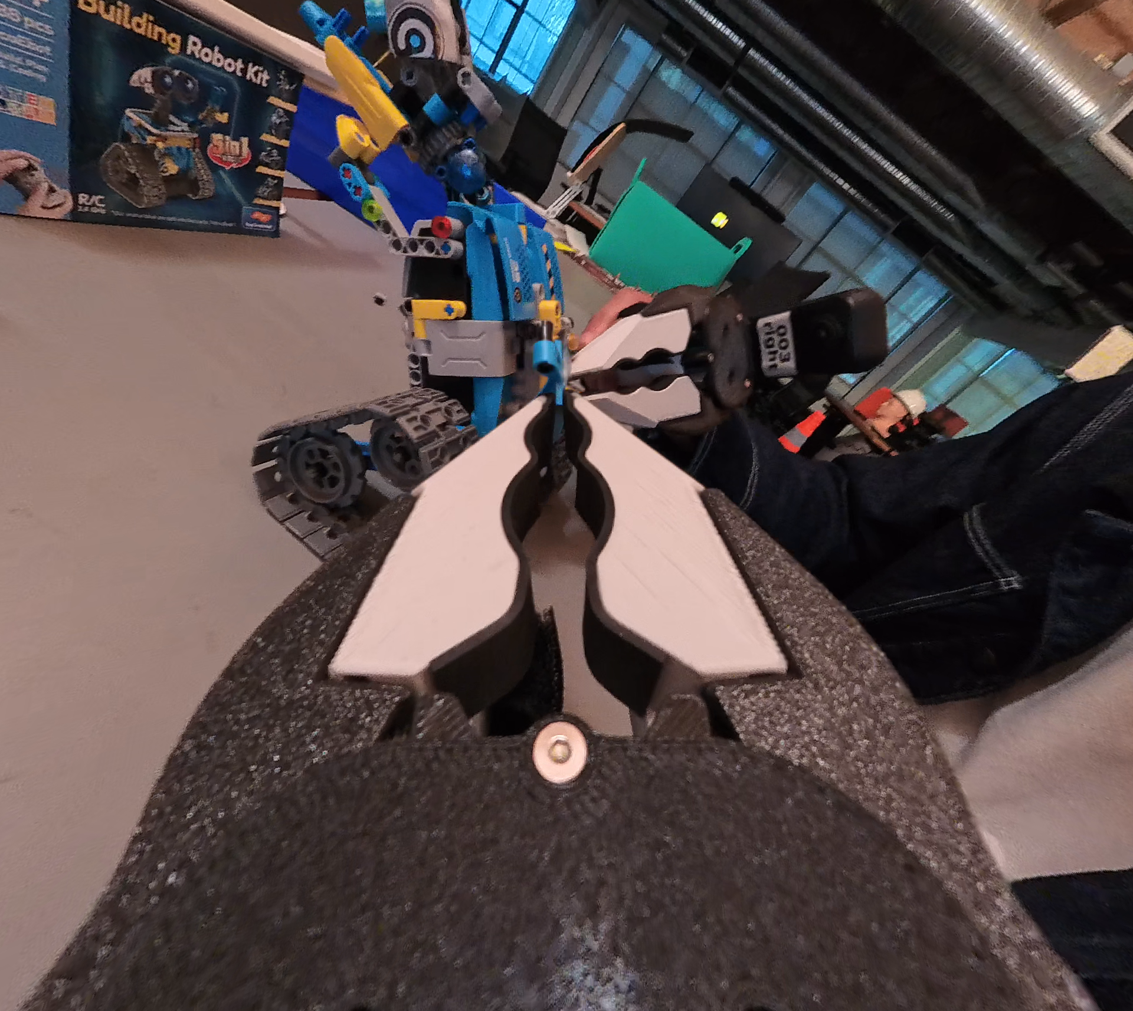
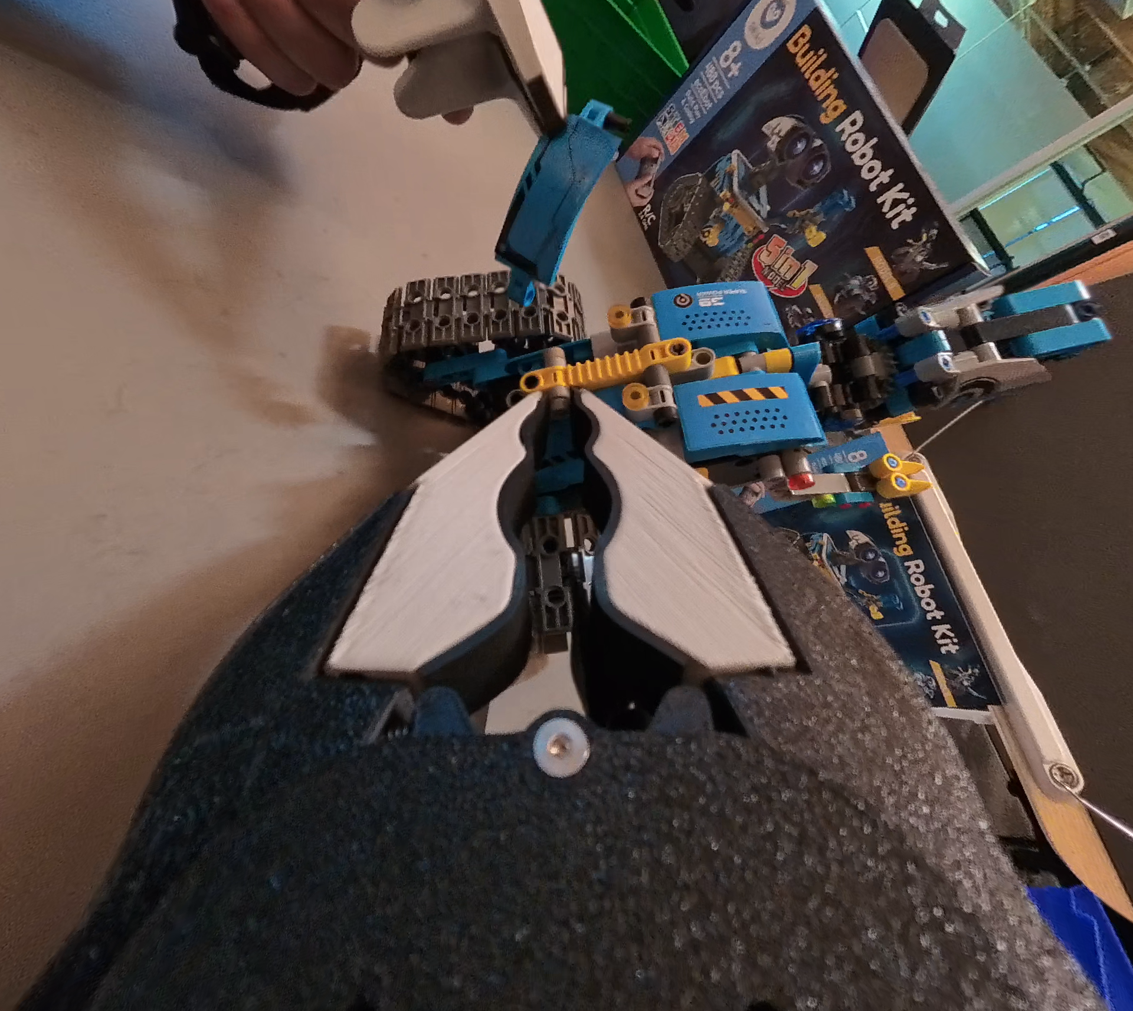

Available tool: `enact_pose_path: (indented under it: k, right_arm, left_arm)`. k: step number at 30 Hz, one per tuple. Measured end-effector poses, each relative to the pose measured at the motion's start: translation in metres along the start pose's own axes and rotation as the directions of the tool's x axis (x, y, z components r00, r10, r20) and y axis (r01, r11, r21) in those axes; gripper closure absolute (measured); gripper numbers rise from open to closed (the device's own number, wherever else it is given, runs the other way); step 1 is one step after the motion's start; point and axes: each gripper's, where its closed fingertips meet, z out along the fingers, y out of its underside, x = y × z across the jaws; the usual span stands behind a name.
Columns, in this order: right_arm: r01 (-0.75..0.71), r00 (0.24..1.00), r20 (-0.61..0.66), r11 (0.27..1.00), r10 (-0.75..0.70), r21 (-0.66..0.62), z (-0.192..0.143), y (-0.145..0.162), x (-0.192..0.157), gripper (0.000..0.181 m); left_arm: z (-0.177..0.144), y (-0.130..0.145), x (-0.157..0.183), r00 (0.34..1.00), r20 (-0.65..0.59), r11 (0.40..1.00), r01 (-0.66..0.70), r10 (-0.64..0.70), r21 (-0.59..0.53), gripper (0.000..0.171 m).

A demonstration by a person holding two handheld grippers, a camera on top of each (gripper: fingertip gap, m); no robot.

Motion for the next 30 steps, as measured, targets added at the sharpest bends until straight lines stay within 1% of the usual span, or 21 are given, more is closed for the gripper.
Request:
enact_pose_path:
  k: [2,5,7,9,12,15,17,18,21,22,25,26,27,29,30]
  right_arm:
    - [-0.036,0.999,-0.005,0.998,0.036,0.057,-0.006,-0.010,0.003,0.174]
    - [-0.145,0.989,0.011,0.978,0.145,0.150,-0.015,-0.028,0.009,0.166]
    - [-0.256,0.967,0.072,0.942,0.246,0.216,-0.015,-0.044,0.004,0.161]
    - [-0.363,0.931,0.141,0.900,0.338,0.241,-0.010,-0.056,-0.002,0.155]
    - [-0.390,0.921,0.119,0.886,0.372,0.250,-0.007,-0.059,0.002,0.154]
    - [-0.407,0.913,0.136,0.882,0.385,0.236,-0.006,-0.057,0.001,0.154]
    - [-0.433,0.899,0.171,0.874,0.402,0.222,-0.005,-0.056,-0.002,0.157]
    - [-0.460,0.883,0.209,0.864,0.420,0.205,-0.004,-0.055,-0.006,0.157]
    - [-0.552,0.813,0.330,0.816,0.480,0.171,-0.004,-0.057,-0.016,0.158]
    - [-0.577,0.788,0.371,0.800,0.491,0.165,-0.005,-0.059,-0.019,0.168]
    - [-0.654,0.716,0.434,0.743,0.547,0.144,-0.006,-0.060,-0.019,0.176]
    - [-0.682,0.675,0.481,0.721,0.559,0.119,-0.007,-0.062,-0.022,0.181]
    - [-0.717,0.625,0.519,0.692,0.584,0.084,-0.007,-0.062,-0.024,0.181]
    - [-0.791,0.524,0.566,0.611,0.637,0.045,-0.007,-0.062,-0.022,0.181]
    - [-0.812,0.493,0.576,0.582,0.652,0.037,-0.007,-0.062,-0.020,0.181]
  left_arm:
    - [-0.001,-0.002,0.004,0.998,-0.048,0.998,0.052,-0.051,0.022,0.171]
    - [-0.002,-0.007,0.007,0.984,-0.111,0.987,0.144,-0.136,0.068,0.170]
    - [-0.002,-0.010,0.013,0.965,-0.178,0.974,0.211,-0.193,0.086,0.170]
    - [0.003,-0.007,0.021,0.947,-0.228,0.966,0.248,-0.226,0.072,0.170]
    - [0.014,0.002,0.029,0.958,-0.216,0.979,0.201,-0.190,0.031,0.170]
    - [0.021,0.009,0.033,0.963,-0.209,0.985,0.175,-0.172,-0.003,0.170]
    - [0.024,0.014,0.035,0.967,-0.200,0.988,0.152,-0.155,-0.028,0.171]
    - [0.025,0.014,0.037,0.964,-0.213,0.988,0.155,-0.157,-0.027,0.170]
    - [0.025,0.013,0.040,0.960,-0.232,0.987,0.157,-0.159,-0.025,0.171]
    - [0.024,0.012,0.042,0.957,-0.242,0.987,0.157,-0.157,-0.022,0.171]
    - [0.024,0.010,0.045,0.955,-0.255,0.988,0.152,-0.151,-0.015,0.170]
    - [0.024,0.010,0.045,0.956,-0.253,0.989,0.150,-0.149,-0.017,0.169]
    - [0.025,0.010,0.045,0.957,-0.251,0.989,0.147,-0.146,-0.016,0.169]
    - [0.024,0.008,0.044,0.960,-0.244,0.990,0.142,-0.137,0.001,0.168]
    - [0.024,0.006,0.044,0.962,-0.240,0.991,0.136,-0.129,0.012,0.165]
